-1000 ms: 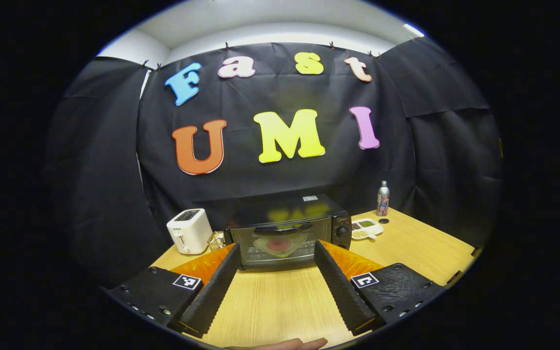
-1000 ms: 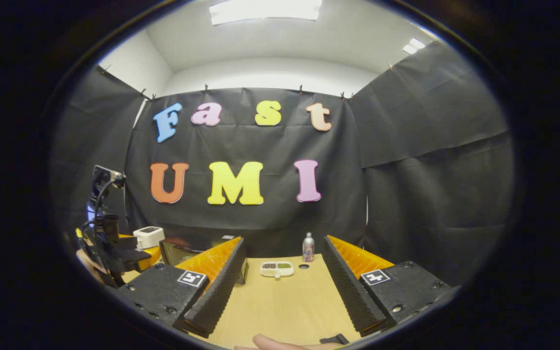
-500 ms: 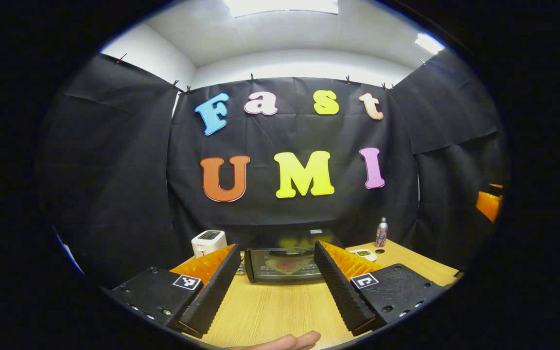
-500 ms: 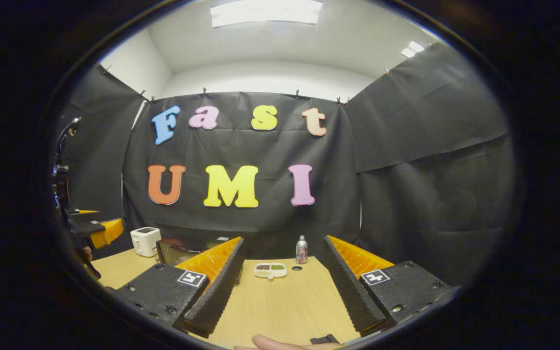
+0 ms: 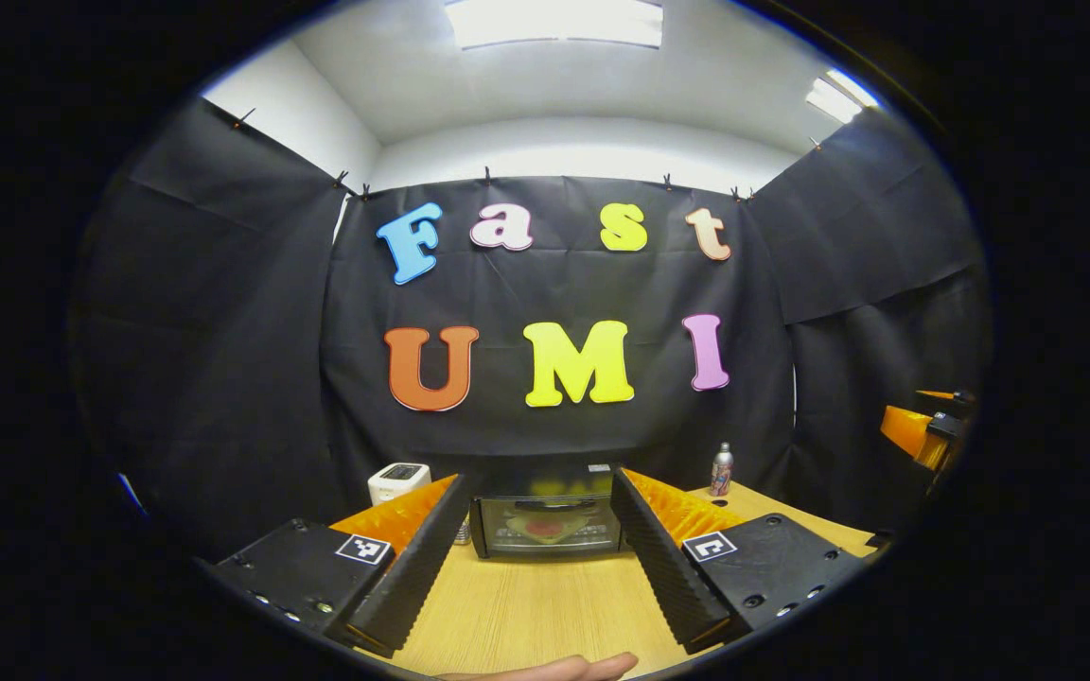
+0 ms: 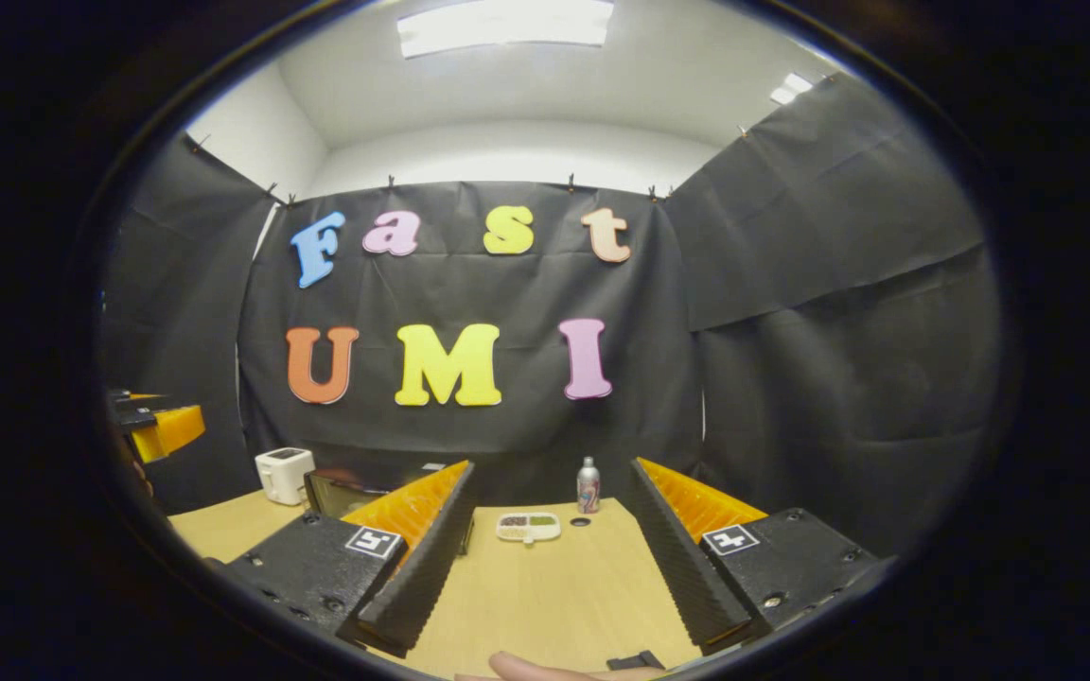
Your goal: Open the electric oven with the left hand, put the food in, and close the electric oven.
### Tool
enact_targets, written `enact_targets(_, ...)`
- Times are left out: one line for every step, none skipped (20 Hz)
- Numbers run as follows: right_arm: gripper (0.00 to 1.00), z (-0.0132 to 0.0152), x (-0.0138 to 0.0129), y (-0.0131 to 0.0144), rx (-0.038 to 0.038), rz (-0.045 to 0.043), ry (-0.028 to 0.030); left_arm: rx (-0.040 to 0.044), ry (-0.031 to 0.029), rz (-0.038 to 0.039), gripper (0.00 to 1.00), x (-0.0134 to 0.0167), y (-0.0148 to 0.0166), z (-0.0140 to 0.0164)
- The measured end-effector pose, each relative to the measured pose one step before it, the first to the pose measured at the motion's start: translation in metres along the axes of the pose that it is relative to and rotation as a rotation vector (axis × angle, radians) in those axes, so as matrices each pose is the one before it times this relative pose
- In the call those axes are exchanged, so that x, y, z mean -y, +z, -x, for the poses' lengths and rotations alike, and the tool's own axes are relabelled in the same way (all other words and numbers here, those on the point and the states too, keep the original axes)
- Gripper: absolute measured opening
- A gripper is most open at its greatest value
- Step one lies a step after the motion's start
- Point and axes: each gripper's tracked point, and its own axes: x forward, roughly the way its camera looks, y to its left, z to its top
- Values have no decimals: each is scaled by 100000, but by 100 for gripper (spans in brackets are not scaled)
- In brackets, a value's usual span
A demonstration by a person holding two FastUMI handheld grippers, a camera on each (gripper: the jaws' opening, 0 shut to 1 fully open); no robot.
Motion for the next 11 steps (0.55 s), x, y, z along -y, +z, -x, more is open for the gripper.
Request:
enact_targets(96, -77, 183, -178, -349, -543, -102, -311, 16, -317, 96, 105, -45, 143)
enact_targets(96, 18, 142, -118, -197, -229, -159, 71, 91, 70, 96, 88, -34, 51)
enact_targets(96, -90, 52, -42, -174, -23, -95, 152, -80, 208, 96, 7, 19, -112)
enact_targets(96, -42, 38, -87, -326, 47, -53, -11, 80, 464, 96, -104, -52, -13)
enact_targets(96, -94, 61, -123, -63, -127, 10, -288, -201, 325, 96, 9, -154, -45)
enact_targets(96, 46, 25, -8, -44, -206, -57, -247, -260, -40, 96, 50, -215, 79)
enact_targets(96, -5, -17, 25, 64, -180, 111, -58, 108, -330, 96, -54, -86, -4)
enact_targets(100, 61, 33, -77, 78, -241, 241, 114, 131, -648, 96, 46, -15, 20)
enact_targets(96, 130, -108, 57, 259, -262, 256, 301, 193, -432, 96, -135, -62, 45)
enact_targets(96, 30, 20, 22, 314, -83, 230, 531, 573, 92, 96, -98, 111, 37)
enact_targets(96, 0, -6, 55, 454, -64, 214, 412, 356, 308, 96, -21, 203, 77)
